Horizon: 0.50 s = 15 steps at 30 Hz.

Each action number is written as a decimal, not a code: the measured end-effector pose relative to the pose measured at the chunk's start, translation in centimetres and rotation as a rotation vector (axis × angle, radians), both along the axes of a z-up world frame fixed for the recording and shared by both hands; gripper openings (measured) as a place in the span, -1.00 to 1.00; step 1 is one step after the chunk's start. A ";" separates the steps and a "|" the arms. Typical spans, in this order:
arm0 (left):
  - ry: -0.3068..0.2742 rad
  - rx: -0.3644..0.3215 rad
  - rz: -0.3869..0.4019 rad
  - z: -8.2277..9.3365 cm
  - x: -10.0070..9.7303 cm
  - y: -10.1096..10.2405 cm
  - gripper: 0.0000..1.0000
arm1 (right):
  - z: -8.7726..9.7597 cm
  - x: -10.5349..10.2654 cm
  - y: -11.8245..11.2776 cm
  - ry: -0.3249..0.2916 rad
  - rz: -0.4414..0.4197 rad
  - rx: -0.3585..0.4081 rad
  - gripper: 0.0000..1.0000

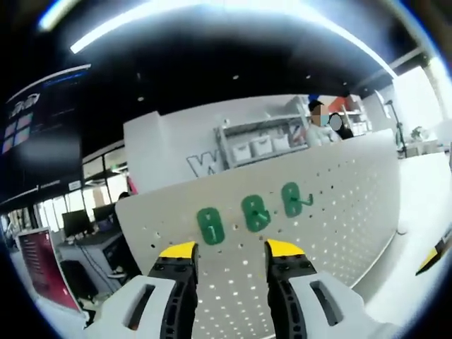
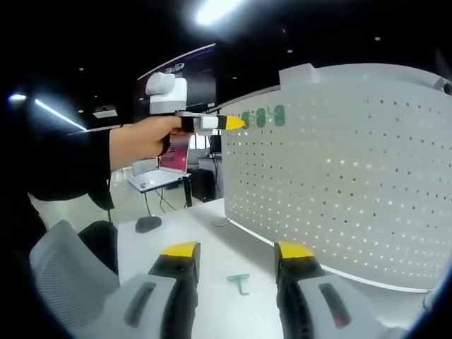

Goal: Insert the hook assembly into the mounting plate slot until the hook locks in place.

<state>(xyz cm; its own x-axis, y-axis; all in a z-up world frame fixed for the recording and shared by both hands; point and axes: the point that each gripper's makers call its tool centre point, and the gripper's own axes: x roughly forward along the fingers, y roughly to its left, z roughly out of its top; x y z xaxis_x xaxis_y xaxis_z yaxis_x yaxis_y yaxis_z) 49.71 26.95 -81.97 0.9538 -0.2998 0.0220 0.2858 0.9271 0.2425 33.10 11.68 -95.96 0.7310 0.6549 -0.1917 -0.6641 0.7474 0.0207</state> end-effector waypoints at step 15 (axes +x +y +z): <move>0.011 0.007 -0.008 -1.9 -3.6 0.8 -0.17 | -0.6 -0.2 0.1 0.006 0.004 -0.017 -0.22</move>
